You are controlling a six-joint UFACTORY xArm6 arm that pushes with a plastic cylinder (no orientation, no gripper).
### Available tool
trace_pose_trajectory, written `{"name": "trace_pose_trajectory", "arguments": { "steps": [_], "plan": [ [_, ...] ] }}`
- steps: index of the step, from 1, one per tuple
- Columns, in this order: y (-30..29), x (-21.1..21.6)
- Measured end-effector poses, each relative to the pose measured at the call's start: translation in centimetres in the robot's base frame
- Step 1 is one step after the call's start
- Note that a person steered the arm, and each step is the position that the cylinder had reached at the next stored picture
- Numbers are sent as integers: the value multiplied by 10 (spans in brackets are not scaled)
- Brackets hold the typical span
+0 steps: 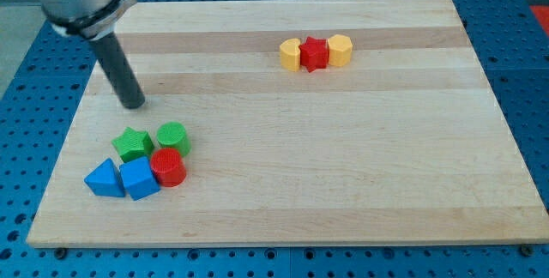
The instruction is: Move the red star close to the red circle
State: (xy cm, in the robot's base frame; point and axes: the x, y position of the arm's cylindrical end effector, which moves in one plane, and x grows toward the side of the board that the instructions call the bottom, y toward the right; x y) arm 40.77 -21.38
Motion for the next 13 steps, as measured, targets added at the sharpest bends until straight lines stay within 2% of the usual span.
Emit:
{"name": "trace_pose_trajectory", "arguments": {
  "steps": [3,4,6,8,13],
  "plan": [
    [101,-103],
    [144,-123],
    [234,-131],
    [258,-105],
    [259,22]
  ]
}}
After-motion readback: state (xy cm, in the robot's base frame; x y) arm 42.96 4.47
